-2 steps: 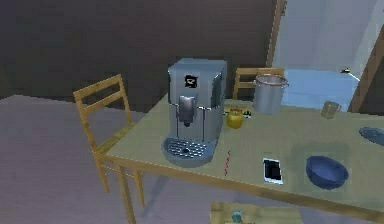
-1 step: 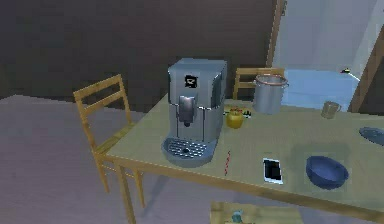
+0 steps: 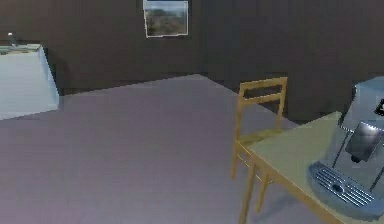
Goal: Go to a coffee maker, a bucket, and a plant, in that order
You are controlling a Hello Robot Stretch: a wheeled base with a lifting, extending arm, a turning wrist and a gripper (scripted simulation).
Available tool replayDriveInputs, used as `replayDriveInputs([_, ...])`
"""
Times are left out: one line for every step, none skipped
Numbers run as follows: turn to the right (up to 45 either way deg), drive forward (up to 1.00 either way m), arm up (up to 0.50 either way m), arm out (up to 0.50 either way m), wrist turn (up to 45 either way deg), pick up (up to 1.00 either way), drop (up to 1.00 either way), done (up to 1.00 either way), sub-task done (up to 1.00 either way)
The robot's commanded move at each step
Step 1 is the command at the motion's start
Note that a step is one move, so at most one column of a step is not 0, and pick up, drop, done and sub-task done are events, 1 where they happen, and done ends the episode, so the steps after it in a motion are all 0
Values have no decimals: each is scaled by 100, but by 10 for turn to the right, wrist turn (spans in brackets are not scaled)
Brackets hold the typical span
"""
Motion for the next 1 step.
replayDriveInputs([-450,0,0,0,0,0,0,0,0])
